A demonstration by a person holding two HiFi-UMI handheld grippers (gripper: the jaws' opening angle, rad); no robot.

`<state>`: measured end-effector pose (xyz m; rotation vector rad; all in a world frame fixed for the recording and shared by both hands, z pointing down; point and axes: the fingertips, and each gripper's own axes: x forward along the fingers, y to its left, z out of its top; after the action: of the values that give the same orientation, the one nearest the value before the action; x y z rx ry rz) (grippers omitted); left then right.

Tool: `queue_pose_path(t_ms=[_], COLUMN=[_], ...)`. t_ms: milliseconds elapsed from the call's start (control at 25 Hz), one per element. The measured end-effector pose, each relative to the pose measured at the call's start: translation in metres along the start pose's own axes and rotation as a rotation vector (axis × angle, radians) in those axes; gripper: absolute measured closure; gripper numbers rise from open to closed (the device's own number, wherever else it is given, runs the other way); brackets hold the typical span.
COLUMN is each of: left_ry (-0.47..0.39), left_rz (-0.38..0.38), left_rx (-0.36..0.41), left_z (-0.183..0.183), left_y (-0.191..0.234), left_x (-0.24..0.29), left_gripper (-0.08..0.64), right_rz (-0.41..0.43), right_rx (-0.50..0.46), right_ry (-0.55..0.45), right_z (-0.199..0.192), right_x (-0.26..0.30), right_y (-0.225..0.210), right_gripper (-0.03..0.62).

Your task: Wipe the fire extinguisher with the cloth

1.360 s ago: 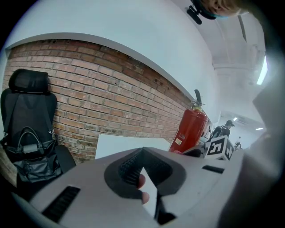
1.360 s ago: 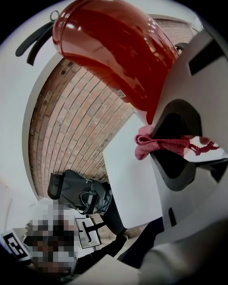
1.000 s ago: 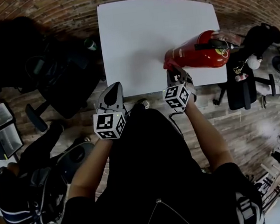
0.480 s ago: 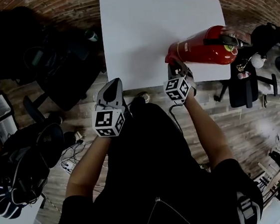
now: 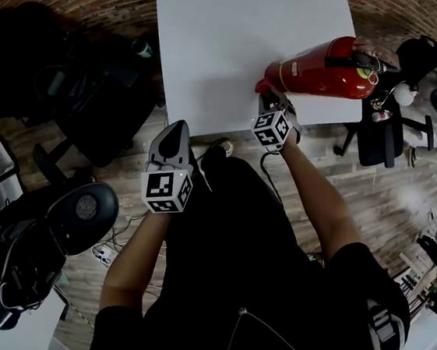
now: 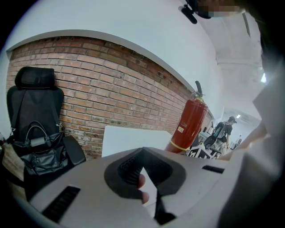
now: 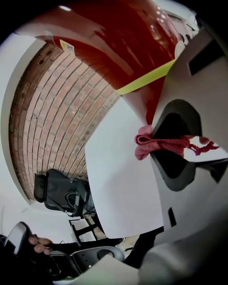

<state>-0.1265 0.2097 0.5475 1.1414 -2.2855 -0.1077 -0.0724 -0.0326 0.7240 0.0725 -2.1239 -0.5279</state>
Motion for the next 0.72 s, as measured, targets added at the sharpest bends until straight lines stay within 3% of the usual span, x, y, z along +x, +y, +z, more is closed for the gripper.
queue_pose_path(t_ms=[480, 720], left_ry=[0.022, 0.004], left_rz=[0.022, -0.028], left_rx=[0.002, 0.048], left_z=[-0.005, 0.022], left_y=[0.009, 0.007], left_x=[-0.009, 0.005], left_gripper=[0.532, 0.532], right_rz=[0.021, 0.03], right_rx=[0.061, 0.095], right_ry=[0.049, 0.048], right_z=[-0.013, -0.009], right_x=[0.031, 0.026], right_y=[0.013, 0.012], right_gripper=[0.505, 0.505])
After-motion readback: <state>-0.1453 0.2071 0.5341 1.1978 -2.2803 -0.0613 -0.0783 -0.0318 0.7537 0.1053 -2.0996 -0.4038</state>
